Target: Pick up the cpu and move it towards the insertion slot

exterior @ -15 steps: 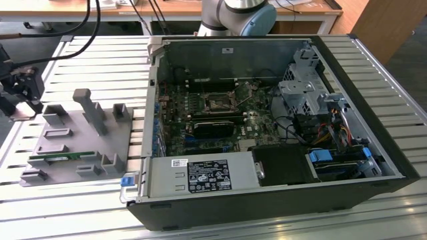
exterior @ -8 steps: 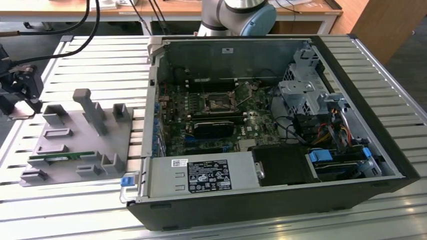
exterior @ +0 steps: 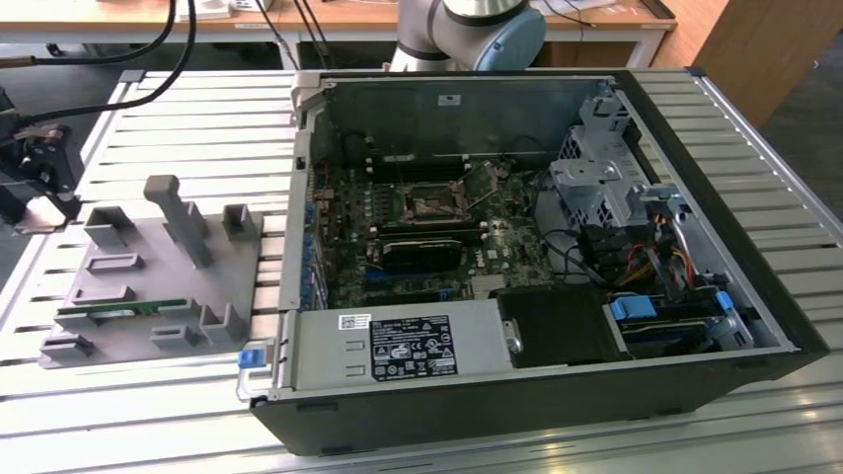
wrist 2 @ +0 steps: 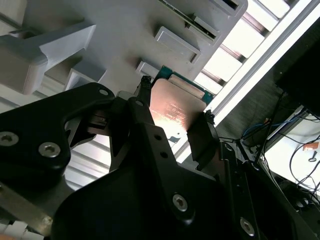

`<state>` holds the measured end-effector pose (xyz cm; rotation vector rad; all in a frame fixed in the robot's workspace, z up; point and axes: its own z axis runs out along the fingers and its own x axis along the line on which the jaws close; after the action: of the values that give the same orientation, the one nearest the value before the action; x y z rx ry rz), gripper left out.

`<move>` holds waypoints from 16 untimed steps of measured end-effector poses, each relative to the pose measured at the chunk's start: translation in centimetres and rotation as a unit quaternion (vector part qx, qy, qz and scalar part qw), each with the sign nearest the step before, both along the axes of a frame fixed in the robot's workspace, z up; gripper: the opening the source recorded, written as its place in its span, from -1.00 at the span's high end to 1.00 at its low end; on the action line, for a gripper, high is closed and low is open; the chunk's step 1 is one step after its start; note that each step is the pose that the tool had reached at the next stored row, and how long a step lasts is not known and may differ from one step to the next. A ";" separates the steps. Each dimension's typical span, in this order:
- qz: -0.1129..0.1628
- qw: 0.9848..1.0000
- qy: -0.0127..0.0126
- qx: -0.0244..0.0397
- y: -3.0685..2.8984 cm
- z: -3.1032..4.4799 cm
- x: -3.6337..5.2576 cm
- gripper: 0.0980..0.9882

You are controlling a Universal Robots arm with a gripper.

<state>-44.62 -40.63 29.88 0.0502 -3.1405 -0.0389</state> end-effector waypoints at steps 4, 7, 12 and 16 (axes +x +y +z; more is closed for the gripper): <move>0.000 1.000 0.000 0.000 0.01 0.19 0.00 0.00; 0.000 1.000 0.000 0.000 0.01 0.37 0.00 0.00; 0.000 1.000 0.000 0.000 0.02 0.77 0.00 0.00; 0.000 1.000 0.000 0.000 0.03 1.01 0.00 0.00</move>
<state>-44.62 -40.60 30.89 0.0502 -3.1404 -0.0379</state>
